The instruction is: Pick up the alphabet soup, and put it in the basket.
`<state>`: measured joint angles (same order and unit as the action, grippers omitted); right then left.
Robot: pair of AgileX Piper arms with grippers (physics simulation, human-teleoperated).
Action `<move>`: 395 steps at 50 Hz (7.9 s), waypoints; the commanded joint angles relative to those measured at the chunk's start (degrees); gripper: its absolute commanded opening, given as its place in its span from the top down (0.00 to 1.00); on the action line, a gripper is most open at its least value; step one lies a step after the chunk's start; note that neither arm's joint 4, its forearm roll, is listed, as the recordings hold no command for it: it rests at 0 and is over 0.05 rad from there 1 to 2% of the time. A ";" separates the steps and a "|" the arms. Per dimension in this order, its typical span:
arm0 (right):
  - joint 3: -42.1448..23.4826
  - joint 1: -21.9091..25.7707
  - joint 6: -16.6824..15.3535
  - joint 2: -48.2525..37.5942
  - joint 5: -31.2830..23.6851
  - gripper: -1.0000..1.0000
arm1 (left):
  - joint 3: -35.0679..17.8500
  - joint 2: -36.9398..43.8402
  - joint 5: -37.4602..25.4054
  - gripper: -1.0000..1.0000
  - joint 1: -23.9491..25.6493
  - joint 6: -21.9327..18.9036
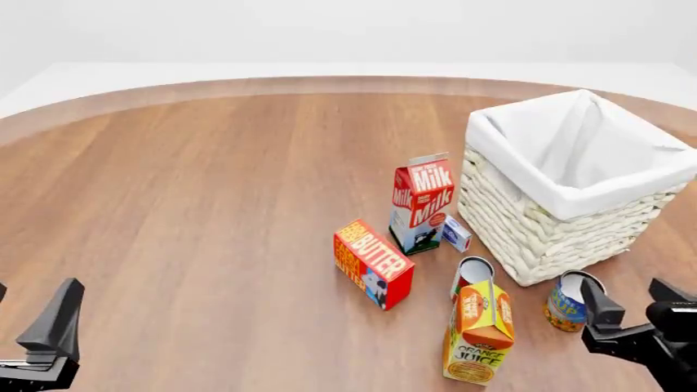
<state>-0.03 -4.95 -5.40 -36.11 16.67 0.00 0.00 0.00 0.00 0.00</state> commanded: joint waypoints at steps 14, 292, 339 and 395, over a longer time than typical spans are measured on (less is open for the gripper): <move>0.02 -0.39 0.47 -10.73 8.69 0.00 | 0.00 0.00 0.00 0.00 0.00 0.00; -8.72 4.40 -3.57 8.42 -9.62 1.00 | 0.00 0.00 0.00 0.00 0.00 0.00; -21.50 6.68 -7.77 8.88 -16.37 1.00 | 0.00 0.00 0.00 0.00 0.00 0.00; -41.68 4.17 -8.25 -5.62 -20.31 1.00 | 0.00 0.00 0.00 0.00 0.00 0.00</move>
<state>-38.52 -0.36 -15.56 -38.34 -3.46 0.00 0.00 0.00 0.00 0.00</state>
